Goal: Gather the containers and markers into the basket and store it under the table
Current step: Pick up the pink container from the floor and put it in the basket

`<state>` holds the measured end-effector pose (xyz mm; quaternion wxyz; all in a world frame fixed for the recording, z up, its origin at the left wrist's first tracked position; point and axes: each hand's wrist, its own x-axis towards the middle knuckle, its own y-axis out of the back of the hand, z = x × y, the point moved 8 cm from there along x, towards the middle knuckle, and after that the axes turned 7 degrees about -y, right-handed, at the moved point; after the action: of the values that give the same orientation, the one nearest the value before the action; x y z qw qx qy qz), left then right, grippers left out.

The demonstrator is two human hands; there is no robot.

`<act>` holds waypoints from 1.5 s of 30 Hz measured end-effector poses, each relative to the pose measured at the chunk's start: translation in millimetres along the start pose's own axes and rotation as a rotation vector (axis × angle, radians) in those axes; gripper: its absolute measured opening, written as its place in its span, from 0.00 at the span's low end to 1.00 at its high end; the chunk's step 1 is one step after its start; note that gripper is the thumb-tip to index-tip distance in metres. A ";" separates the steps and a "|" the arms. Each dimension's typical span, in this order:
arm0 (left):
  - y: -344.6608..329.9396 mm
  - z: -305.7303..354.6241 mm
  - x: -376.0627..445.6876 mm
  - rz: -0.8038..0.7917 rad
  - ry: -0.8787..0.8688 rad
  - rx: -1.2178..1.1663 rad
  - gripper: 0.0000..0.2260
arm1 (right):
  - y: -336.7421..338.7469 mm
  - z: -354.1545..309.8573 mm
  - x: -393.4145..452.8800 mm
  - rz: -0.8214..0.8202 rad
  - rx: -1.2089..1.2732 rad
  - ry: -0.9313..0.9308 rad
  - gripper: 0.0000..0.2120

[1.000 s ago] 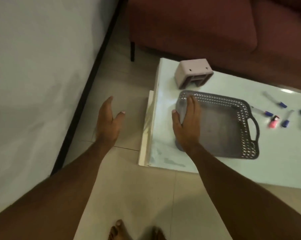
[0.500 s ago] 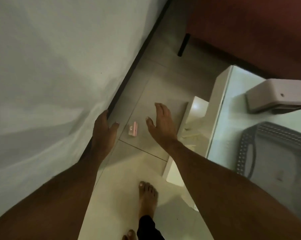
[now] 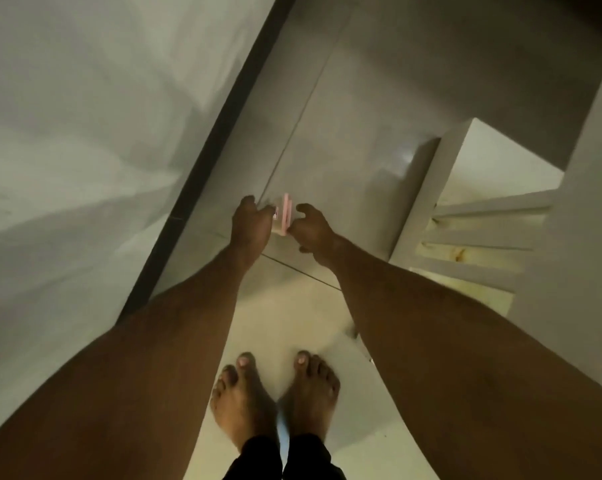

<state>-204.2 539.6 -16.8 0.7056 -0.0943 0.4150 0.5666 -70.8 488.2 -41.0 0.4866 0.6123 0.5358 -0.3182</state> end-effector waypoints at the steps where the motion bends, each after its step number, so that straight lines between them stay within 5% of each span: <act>1: -6.8 -2.3 9.1 -0.018 0.020 0.009 0.26 | -6.5 -0.5 5.6 -0.011 0.030 -0.002 0.28; 12: -18.0 12.1 -2.1 -0.034 0.044 -0.046 0.24 | 0.9 -11.1 -29.2 0.071 0.320 0.070 0.23; 22: 31.8 167.0 -114.9 0.005 -0.101 -0.331 0.15 | 83.7 -98.7 -191.1 0.135 0.443 0.333 0.43; 31: 36.6 292.6 -226.6 0.054 -0.356 -0.299 0.08 | 175.7 -136.5 -321.5 0.242 0.429 0.600 0.36; 40: -30.7 319.2 -342.1 0.029 -0.517 -0.295 0.17 | 270.1 -63.4 -418.4 0.338 0.327 0.759 0.42; 45: -96.4 323.6 -417.0 -0.044 -0.635 -0.234 0.14 | 335.9 18.7 -460.3 0.537 0.285 0.825 0.47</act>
<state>29.7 401.4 445.9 0.7961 -0.0024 0.1045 0.5960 153.2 327.1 458.0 0.2109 0.8632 0.4585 0.0165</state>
